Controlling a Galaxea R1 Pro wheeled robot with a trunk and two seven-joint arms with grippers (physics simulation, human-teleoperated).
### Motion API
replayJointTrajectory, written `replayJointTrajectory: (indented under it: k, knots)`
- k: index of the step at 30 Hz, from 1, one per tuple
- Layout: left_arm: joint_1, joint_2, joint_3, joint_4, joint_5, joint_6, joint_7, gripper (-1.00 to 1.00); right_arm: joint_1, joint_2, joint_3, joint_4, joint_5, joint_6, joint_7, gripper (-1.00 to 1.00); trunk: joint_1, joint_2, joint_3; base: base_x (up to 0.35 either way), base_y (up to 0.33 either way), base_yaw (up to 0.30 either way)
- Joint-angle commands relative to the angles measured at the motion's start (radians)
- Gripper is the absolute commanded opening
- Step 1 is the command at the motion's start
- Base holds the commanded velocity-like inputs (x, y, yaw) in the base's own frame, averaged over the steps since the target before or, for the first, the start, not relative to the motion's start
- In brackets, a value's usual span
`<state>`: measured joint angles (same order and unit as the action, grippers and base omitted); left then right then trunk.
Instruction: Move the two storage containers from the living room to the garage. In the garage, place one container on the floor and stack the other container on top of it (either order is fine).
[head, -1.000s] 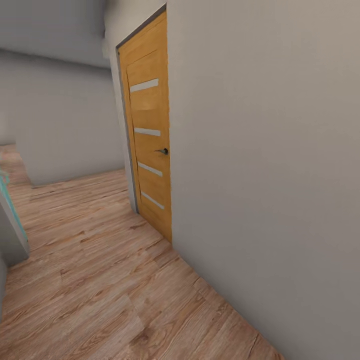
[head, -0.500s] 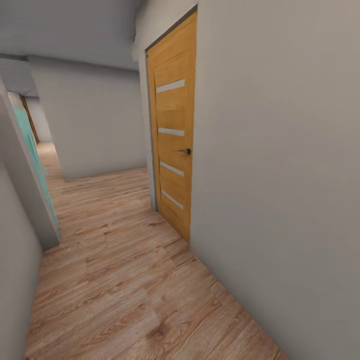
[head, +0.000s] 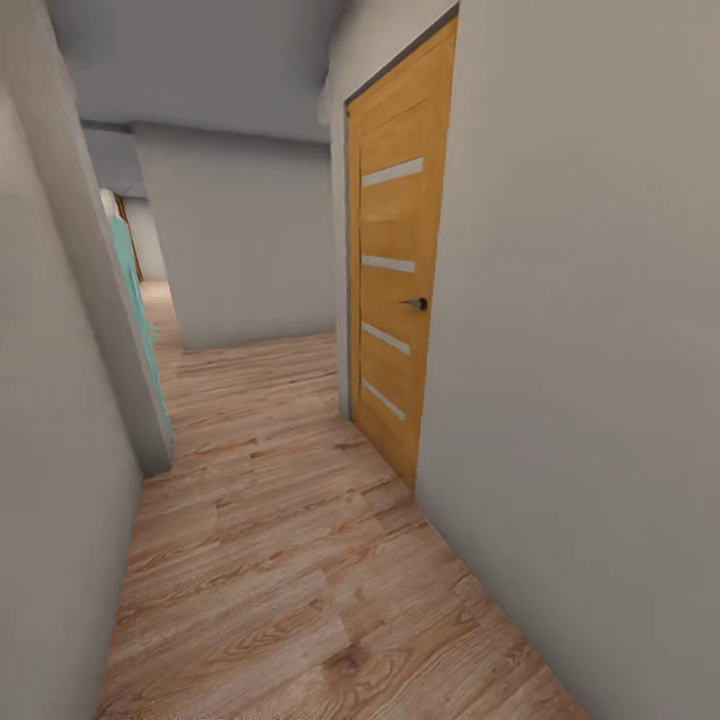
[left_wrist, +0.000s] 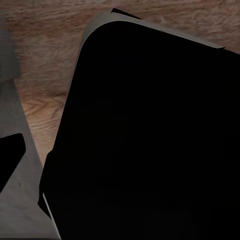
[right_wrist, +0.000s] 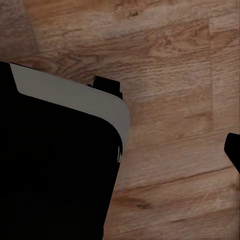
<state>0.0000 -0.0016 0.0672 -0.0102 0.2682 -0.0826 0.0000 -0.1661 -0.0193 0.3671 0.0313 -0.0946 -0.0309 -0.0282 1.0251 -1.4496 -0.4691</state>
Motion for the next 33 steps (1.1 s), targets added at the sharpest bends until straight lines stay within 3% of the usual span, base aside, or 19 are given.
replayJointTrajectory:
  k: [1, 11, 33]
  knots:
    - [0.000, 0.000, 0.006, -0.001, 0.000, -0.002, 0.000, 1.00, -0.001, 0.001, 0.009, 0.002, -0.010, -0.004, -0.001, 1.00, 0.000, 0.000, -0.001, 0.000, 0.000, 0.279]
    - [0.000, 0.000, 0.004, -0.001, 0.000, 0.000, 0.000, 1.00, -0.001, 0.001, 0.009, 0.002, -0.011, -0.006, -0.001, 1.00, 0.000, 0.000, -0.001, 0.059, 0.000, 0.207]
    - [0.000, 0.000, -0.003, -0.001, -0.003, 0.001, 0.000, 1.00, -0.001, 0.000, 0.011, 0.001, -0.011, 0.001, -0.009, 1.00, 0.000, 0.000, -0.001, 0.312, 0.000, 0.005]
